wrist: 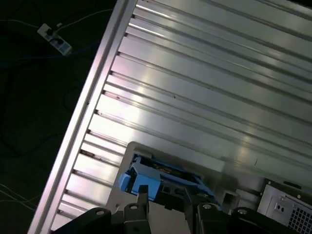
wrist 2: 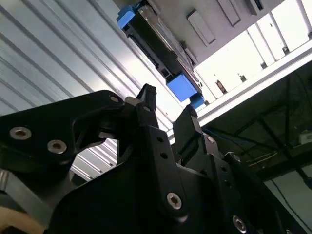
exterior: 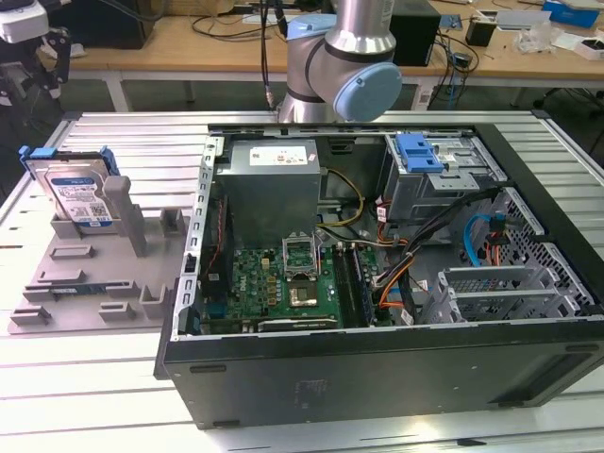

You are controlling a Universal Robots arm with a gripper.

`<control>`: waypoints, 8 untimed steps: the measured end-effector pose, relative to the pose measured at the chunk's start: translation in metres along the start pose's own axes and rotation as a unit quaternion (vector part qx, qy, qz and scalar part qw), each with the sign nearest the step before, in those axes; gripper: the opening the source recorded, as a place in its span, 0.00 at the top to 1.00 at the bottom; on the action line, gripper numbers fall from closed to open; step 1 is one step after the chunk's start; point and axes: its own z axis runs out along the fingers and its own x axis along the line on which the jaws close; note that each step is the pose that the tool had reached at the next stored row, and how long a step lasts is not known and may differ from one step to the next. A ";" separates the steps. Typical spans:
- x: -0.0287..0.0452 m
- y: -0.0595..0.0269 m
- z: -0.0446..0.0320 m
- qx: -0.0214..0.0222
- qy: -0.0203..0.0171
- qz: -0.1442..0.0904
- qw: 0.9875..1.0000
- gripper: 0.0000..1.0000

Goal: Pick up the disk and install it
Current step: 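Pick up the disk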

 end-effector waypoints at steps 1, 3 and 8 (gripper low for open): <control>0.0000 0.0000 0.0000 0.000 0.001 -0.009 1.000 0.58; 0.0000 0.0000 0.0001 0.000 0.002 -0.028 1.000 0.58; 0.0000 0.0000 0.0005 -0.001 0.005 -0.079 0.997 0.58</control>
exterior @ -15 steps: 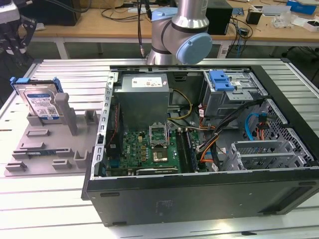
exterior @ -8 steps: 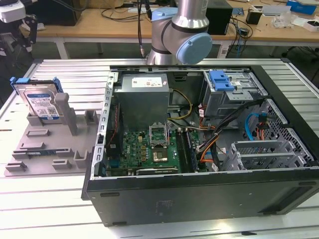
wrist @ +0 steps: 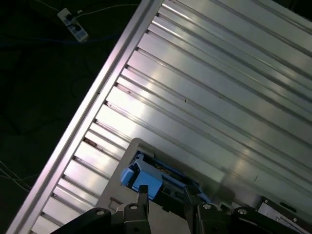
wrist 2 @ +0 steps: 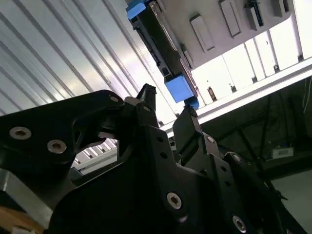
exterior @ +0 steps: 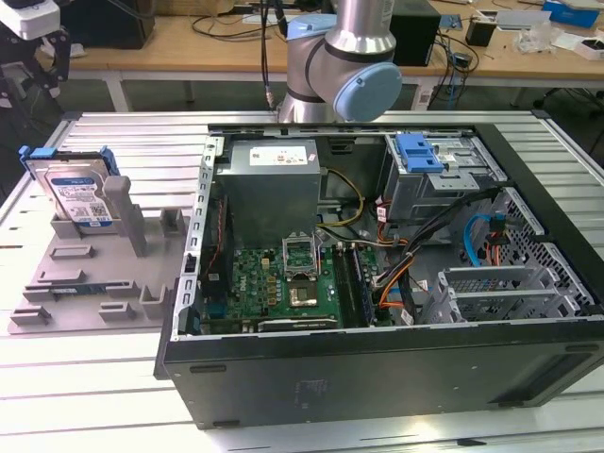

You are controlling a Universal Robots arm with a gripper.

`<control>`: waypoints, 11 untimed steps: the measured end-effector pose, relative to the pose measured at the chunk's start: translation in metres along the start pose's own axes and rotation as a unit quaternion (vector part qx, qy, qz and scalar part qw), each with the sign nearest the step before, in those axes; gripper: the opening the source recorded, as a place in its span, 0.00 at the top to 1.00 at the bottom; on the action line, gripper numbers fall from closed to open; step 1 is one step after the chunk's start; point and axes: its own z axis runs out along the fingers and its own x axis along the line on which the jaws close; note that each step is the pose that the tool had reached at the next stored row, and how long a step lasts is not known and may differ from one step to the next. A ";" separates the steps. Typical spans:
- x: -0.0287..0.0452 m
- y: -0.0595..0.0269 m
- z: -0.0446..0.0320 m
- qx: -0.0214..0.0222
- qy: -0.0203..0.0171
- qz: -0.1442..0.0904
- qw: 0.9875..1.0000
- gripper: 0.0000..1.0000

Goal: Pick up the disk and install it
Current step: 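Pick up the disk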

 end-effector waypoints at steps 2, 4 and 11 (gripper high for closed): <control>0.0000 0.0000 0.0001 0.000 0.001 -0.019 1.000 0.58; 0.0000 -0.0001 0.0003 0.000 0.002 -0.042 0.999 0.56; -0.0001 -0.0001 0.0006 -0.001 0.006 -0.097 0.995 0.50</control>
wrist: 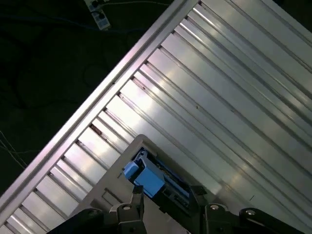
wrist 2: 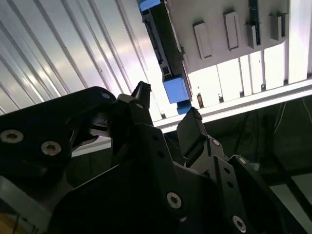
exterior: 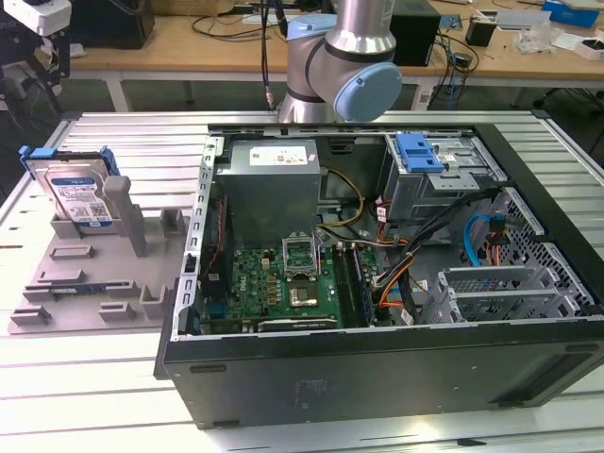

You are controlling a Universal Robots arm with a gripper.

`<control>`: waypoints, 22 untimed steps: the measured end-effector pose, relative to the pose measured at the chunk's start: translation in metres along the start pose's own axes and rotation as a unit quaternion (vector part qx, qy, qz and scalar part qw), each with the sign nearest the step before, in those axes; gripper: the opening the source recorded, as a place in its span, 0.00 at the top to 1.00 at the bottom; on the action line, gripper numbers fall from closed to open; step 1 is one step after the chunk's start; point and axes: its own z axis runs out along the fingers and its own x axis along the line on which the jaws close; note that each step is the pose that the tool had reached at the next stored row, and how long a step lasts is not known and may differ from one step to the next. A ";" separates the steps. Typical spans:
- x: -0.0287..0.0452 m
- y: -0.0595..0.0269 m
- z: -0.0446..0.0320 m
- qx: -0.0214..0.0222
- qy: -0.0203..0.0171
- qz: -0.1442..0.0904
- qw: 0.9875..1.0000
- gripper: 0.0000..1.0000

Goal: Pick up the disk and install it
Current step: 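Pick up the disk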

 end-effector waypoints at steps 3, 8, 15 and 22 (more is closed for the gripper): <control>0.0000 -0.0001 0.0000 0.000 0.002 -0.039 0.999 0.50; 0.0000 -0.0001 0.0001 0.000 0.004 -0.088 0.996 0.50; 0.0000 -0.0001 0.0017 0.003 0.011 -0.181 0.983 0.50; 0.0000 -0.0002 0.0032 0.007 0.020 -0.263 0.965 0.50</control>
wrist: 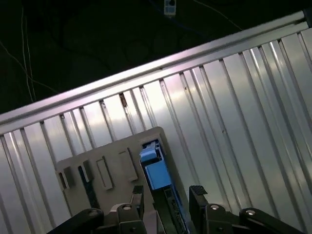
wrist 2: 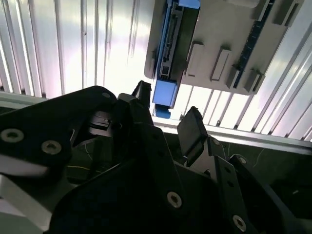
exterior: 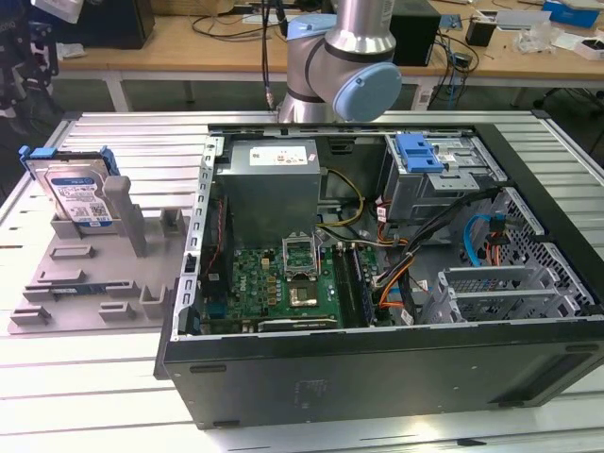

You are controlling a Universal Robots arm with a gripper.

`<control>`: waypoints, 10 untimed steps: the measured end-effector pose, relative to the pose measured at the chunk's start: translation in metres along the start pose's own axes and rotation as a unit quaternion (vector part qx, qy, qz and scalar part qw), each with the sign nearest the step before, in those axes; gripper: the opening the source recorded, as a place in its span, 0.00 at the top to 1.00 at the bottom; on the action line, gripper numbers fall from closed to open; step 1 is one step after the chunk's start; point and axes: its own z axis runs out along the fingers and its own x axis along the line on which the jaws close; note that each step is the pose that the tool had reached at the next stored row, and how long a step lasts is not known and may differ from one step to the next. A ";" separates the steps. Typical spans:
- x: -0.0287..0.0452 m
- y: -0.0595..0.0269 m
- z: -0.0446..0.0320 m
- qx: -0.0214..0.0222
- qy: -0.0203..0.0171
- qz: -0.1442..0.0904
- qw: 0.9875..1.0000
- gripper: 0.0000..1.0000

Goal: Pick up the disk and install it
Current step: 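Pick up the disk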

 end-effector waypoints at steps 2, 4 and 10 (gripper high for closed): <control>0.0000 0.0000 0.0003 0.001 0.002 -0.018 1.000 0.50; 0.0000 0.0000 0.0007 0.002 0.005 -0.037 0.999 0.50; 0.0000 -0.0001 0.0023 0.006 0.016 -0.112 0.994 0.50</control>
